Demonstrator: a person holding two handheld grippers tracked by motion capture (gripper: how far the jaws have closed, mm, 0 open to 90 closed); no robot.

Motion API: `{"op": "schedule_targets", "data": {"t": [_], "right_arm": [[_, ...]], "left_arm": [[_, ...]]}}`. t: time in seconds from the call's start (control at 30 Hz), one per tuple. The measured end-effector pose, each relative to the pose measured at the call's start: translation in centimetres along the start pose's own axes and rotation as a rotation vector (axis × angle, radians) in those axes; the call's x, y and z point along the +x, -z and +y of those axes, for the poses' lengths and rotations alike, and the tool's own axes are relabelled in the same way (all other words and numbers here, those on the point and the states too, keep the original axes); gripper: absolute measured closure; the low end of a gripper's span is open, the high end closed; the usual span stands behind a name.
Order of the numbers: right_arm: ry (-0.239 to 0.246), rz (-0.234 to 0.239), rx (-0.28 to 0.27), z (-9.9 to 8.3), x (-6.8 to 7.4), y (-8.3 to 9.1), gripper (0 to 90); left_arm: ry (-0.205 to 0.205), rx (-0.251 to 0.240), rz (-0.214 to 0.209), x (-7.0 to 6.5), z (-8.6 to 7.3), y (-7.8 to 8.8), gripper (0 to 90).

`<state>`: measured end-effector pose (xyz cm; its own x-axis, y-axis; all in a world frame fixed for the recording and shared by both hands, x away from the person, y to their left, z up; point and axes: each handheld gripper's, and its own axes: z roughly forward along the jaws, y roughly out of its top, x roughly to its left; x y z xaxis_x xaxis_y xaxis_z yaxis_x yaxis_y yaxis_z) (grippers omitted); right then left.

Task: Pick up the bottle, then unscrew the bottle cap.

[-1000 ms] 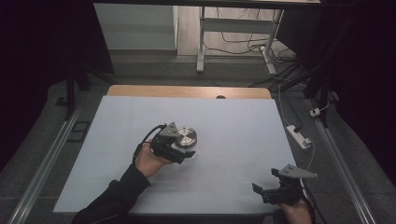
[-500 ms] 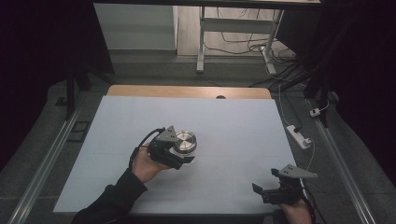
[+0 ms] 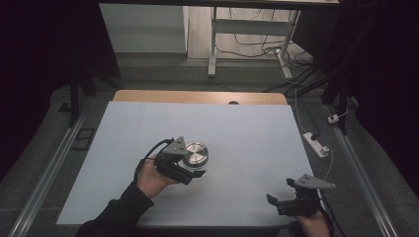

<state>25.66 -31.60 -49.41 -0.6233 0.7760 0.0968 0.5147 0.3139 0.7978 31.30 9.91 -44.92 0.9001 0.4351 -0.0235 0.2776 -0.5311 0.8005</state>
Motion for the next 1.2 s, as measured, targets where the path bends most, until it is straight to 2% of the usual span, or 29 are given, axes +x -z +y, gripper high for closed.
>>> {"op": "schedule_targets", "data": {"t": [0.23, 0.6, 0.77, 0.9, 1.2], "right_arm": [[0.008, -0.003, -0.016, 0.0, 0.1, 0.1, 0.0], [0.011, 0.017, -0.048, 0.6, 0.5, 0.5, 0.0], [0.031, 0.030, -0.055, 1.1, 0.9, 0.5, 0.0], [0.058, 0.045, -0.055, 1.6, 1.5, 0.3, 0.0], [0.083, 0.078, -0.059, 2.2, 2.3, 0.0, 0.0]], "left_arm": [[0.000, -0.005, -0.002, 0.0, 0.0, -0.1, 15.4], [0.006, -0.008, 0.005, 0.1, -0.2, -0.2, 15.5], [-0.008, 0.000, 0.007, 0.2, -0.3, -0.3, 15.4], [-0.006, 0.004, 0.009, 0.1, -0.3, -0.4, 15.5], [0.004, -0.008, 0.008, 0.1, -0.3, -0.4, 15.5]]}}
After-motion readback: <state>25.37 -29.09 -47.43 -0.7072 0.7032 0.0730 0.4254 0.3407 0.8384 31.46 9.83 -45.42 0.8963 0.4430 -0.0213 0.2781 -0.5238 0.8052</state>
